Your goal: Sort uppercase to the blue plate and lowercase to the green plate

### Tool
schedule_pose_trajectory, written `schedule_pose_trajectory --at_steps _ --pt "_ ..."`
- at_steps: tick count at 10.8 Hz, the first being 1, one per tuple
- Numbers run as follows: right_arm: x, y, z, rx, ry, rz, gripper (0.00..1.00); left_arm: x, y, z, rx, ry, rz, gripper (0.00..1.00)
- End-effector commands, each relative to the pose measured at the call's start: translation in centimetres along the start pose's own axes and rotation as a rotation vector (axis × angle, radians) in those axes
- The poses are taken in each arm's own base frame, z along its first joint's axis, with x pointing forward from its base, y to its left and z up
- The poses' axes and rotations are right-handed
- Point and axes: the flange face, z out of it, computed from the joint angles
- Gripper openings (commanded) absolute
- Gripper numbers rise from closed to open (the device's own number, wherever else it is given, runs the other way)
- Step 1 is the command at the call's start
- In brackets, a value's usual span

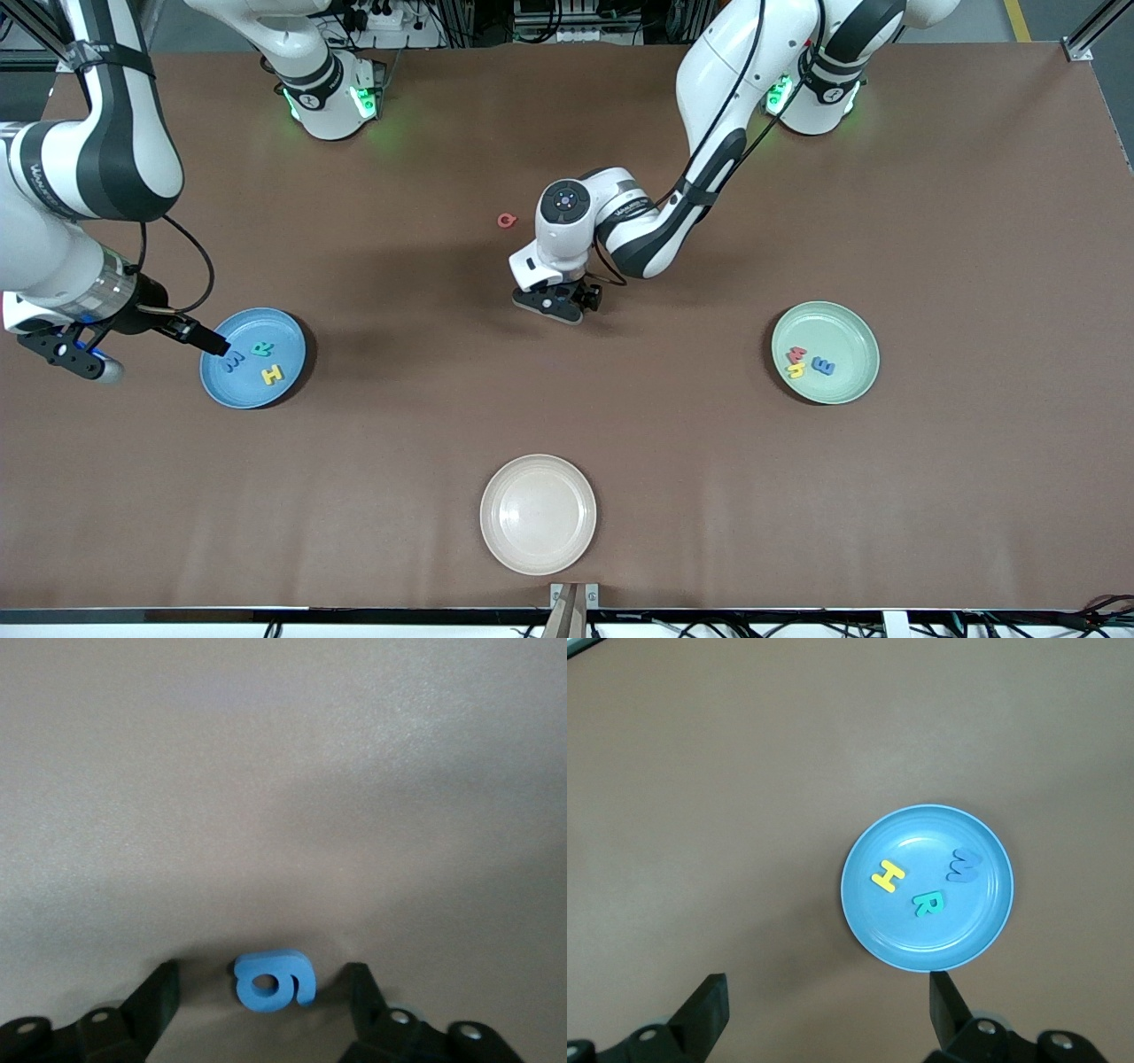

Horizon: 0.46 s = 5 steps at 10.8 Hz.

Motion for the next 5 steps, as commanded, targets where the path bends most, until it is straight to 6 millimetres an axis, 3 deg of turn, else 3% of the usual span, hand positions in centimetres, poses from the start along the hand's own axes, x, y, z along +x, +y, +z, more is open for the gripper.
schedule_pose_trajectory --at_steps 1,5 --pt "0.63 0.25 -0.59 -0.001 0.025 -0.012 1.0 0.03 0.57 0.64 0.017 0.02 -0.005 0.75" --pt "1.28 1.04 -0.28 0.0 0.04 0.003 1.0 -0.17 1.03 1.18 0.018 0.016 -0.008 0.71"
